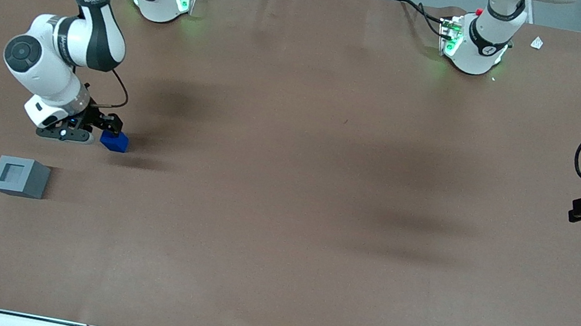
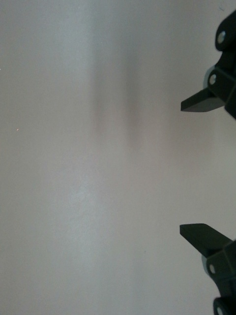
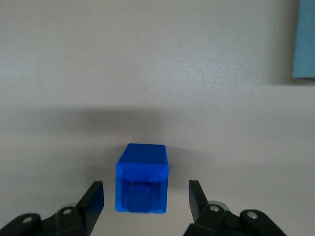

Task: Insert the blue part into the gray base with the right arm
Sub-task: 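Reach the open right gripper down over the blue cube, then close the right gripper on the blue cube and lift it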

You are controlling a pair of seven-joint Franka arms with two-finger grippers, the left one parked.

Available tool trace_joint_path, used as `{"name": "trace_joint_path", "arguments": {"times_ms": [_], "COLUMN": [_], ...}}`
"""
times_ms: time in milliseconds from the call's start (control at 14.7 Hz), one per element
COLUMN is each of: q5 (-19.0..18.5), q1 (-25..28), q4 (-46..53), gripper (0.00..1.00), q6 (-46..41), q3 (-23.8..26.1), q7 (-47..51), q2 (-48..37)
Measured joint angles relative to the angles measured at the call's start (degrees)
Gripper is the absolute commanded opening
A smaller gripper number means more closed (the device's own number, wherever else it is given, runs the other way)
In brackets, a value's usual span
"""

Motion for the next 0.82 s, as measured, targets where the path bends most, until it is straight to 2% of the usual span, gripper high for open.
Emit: {"name": "trace_joint_path", "arguments": {"times_ms": [205, 273, 477, 545, 682, 818], "q5": [0.0, 0.0, 0.0, 0.0, 0.0, 0.0], "q1": [0.0, 0.0, 0.1, 0.2, 0.2, 0.1], "q4": [0.0, 0.0, 0.1, 0.2, 0.9, 5.0], "gripper": [0.62, 0.53, 0.15, 0.06, 0.03, 0.03], "q6": [1.9, 2.0, 2.1, 2.0, 1.4, -5.5], "q3": [0.0, 0.0, 0.0, 0.0, 0.0, -0.1], "q7": [0.0, 0.0, 0.0, 0.0, 0.0, 0.1], "q2": [2.2, 2.5, 2.7, 2.7, 2.7, 2.4]}}
